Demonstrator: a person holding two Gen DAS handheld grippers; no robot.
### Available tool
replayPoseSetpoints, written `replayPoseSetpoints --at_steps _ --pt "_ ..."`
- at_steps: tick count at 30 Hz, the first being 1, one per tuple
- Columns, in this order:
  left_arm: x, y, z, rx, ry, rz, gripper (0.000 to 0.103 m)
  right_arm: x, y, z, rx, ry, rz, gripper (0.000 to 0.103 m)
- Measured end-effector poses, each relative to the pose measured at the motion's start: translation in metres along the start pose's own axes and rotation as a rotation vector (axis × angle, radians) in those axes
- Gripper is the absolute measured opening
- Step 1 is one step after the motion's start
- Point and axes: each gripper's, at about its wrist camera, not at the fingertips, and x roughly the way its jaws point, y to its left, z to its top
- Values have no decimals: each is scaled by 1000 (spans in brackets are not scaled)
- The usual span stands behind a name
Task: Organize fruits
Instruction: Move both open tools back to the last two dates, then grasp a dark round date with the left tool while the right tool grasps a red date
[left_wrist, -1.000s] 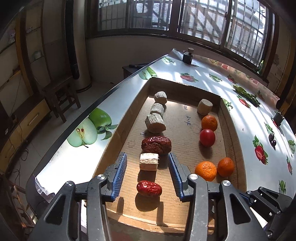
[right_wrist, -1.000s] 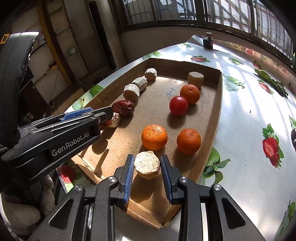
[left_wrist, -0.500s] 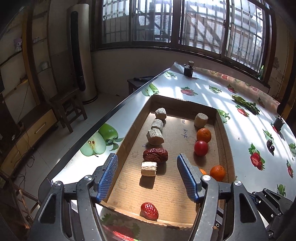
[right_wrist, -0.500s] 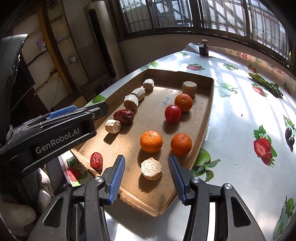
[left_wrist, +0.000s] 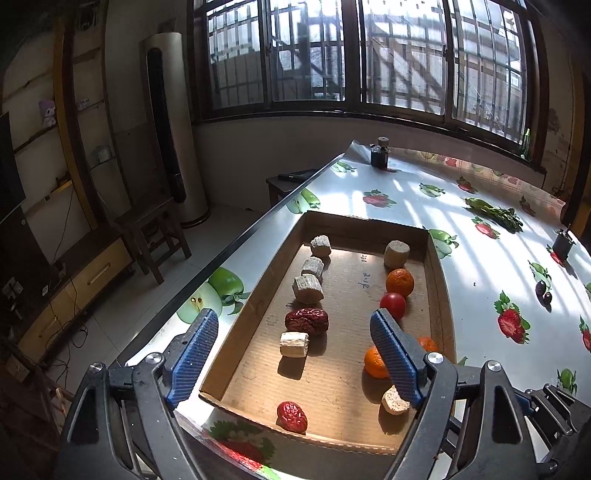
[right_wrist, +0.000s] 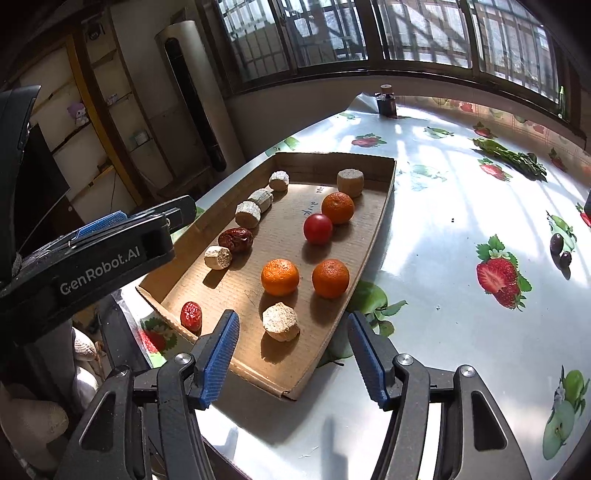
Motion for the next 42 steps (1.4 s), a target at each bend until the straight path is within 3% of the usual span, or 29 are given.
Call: replayPoseSetpoints --at_steps 8,14,18,23,25,29,32,37,42 --pt "3 -34 3 61 44 -26 84 -25 -36 0 44 -6 -56 66" --pt "-1 -78 4 143 59 -102 84 -45 -87 -2 108 -5 -118 69" --pt "-3 -103 11 145 68 -218 84 -61 -133 -3 151 -5 -183 69" --pt "17 -155 31 132 128 -403 84 -77 -206 5 171 -38 -377 69" --pt "30 -181 38 153 148 -431 84 -77 -238 11 199 -32 -435 68" --pt "59 -230 47 195 205 -481 84 -71 -278 22 243 -33 -445 68" --pt "83 -260 51 188 268 -561 81 -58 -288 33 239 -24 -419 67" --pt "126 -302 51 167 400 -636 56 -24 -289 42 193 14 -402 67" --pt "148 -329 48 159 468 -695 51 -5 -295 38 197 33 -384 61"
